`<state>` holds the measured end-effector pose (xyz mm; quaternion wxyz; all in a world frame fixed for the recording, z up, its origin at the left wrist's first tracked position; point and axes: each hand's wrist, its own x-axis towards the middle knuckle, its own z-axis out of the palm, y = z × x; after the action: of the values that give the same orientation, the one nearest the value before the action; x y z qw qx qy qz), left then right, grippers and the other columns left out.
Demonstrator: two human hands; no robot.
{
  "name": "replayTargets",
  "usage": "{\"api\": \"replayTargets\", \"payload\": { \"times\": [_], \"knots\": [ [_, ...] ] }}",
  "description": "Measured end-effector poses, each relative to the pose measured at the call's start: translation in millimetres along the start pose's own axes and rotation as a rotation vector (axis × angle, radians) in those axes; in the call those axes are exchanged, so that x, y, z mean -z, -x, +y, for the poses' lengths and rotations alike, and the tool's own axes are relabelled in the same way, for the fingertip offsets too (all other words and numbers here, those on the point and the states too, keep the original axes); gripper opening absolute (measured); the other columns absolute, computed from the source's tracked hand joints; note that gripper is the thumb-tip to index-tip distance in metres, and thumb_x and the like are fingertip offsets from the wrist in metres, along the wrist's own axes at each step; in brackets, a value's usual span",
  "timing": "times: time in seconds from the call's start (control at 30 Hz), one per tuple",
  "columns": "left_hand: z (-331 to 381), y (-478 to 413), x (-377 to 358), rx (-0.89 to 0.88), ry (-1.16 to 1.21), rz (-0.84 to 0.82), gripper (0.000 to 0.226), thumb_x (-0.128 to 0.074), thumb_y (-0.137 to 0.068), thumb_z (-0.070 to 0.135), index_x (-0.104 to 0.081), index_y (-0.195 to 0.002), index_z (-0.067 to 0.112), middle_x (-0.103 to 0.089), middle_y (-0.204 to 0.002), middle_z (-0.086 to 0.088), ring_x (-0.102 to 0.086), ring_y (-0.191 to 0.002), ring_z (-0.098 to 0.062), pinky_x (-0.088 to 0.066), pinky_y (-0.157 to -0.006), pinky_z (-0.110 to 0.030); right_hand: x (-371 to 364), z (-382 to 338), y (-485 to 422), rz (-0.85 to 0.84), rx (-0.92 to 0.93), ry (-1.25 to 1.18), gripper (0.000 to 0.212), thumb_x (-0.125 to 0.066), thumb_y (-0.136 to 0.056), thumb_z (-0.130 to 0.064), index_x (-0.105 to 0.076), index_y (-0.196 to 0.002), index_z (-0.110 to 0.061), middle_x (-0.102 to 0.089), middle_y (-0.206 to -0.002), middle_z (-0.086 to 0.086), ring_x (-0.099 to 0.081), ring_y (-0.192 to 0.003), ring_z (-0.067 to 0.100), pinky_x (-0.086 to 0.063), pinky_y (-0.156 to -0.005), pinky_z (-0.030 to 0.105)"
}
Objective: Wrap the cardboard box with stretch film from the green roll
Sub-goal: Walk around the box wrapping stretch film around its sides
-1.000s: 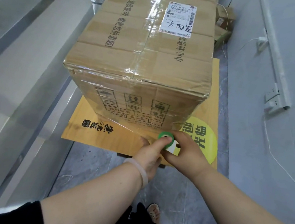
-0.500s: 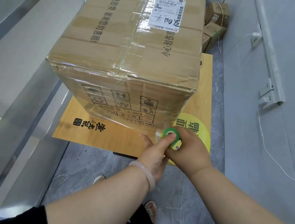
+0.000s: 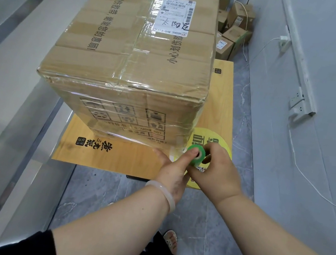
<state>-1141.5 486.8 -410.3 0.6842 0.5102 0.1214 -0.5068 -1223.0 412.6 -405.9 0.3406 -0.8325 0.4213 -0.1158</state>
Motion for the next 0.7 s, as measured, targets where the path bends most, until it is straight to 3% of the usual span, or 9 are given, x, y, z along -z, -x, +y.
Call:
{"api": "replayTargets", "payload": {
  "times": [0.1, 0.17, 0.27, 0.37, 0.47, 0.57, 0.7],
  "knots": [
    [-5.0, 3.8, -9.5, 0.003, 0.0, 0.019, 0.122, -0.077, -0.087, 0.016, 0.022, -0.151, 0.048, -0.058, -0.14, -0.01, -0.06, -0.126, -0.026, -0.042, -0.113, -0.048, 1.8, -1.6, 0.5, 0.064, -0.051, -0.012, 0.039, -0.069, -0.069, -0.045, -0.047, -0.095, -0.027, -0.053, -0.093, -0.008, -0.057, -0.082, 0.016, -0.049, -0.066, 0.036],
    [-7.6, 3.2, -14.1, 0.006, -0.017, 0.024, 0.118, -0.074, -0.088, 0.016, 0.019, -0.154, 0.043, -0.061, -0.138, -0.011, -0.062, -0.123, -0.025, -0.044, -0.111, -0.048, 2.3, 1.4, -1.9, 0.028, -0.024, -0.01, 0.041, -0.067, -0.072, -0.041, -0.049, -0.107, -0.03, -0.054, -0.101, -0.007, -0.057, -0.085, 0.015, -0.05, -0.069, 0.035],
    [-8.8, 0.0, -17.1, 0.01, -0.053, 0.017, 0.111, -0.073, -0.09, 0.019, 0.012, -0.156, 0.041, -0.063, -0.135, -0.01, -0.065, -0.115, -0.022, -0.048, -0.108, -0.045, 5.1, 5.3, -7.9, -0.073, 0.052, -0.081, 0.054, -0.067, -0.075, -0.029, -0.051, -0.127, -0.036, -0.052, -0.111, -0.008, -0.054, -0.094, 0.011, -0.05, -0.082, 0.034],
    [-10.0, -4.1, -18.4, 0.01, -0.071, 0.024, 0.111, -0.079, -0.083, 0.023, 0.003, -0.157, 0.039, -0.066, -0.13, -0.007, -0.066, -0.113, -0.018, -0.048, -0.106, -0.042, 9.5, 8.6, -14.5, -0.122, 0.112, -0.139, 0.05, -0.069, -0.075, -0.018, -0.057, -0.123, -0.023, -0.056, -0.123, -0.006, -0.051, -0.114, 0.011, -0.045, -0.096, 0.033],
    [-9.2, -6.6, -21.8, 0.017, -0.085, 0.024, 0.125, -0.082, -0.075, 0.022, 0.011, -0.157, 0.037, -0.063, -0.134, -0.009, -0.064, -0.118, -0.016, -0.044, -0.112, -0.045, 18.8, 6.9, -17.5, -0.203, 0.019, -0.178, 0.041, -0.071, -0.075, -0.02, -0.055, -0.112, -0.027, -0.064, -0.107, -0.007, -0.06, -0.1, 0.015, -0.049, -0.084, 0.03],
    [-6.6, -8.7, -27.7, 0.021, -0.085, 0.021, 0.131, -0.084, -0.076, 0.02, 0.019, -0.156, 0.037, -0.052, -0.147, -0.01, -0.065, -0.116, -0.014, -0.045, -0.112, -0.045, 26.4, 8.1, -21.5, -0.153, -0.012, -0.145, 0.034, -0.073, -0.071, -0.025, -0.049, -0.094, -0.031, -0.062, -0.085, -0.01, -0.059, -0.081, 0.013, -0.048, -0.069, 0.03],
    [-4.5, -15.0, -32.6, 0.042, -0.108, 0.039, 0.131, -0.083, -0.08, 0.024, 0.024, -0.153, 0.041, -0.053, -0.145, -0.007, -0.061, -0.118, -0.016, -0.041, -0.113, -0.043, 29.7, 9.3, -25.9, -0.048, -0.06, -0.105, 0.033, -0.074, -0.068, -0.032, -0.054, -0.093, -0.032, -0.063, -0.086, -0.01, -0.06, -0.08, 0.012, -0.05, -0.069, 0.032]
  ]
}}
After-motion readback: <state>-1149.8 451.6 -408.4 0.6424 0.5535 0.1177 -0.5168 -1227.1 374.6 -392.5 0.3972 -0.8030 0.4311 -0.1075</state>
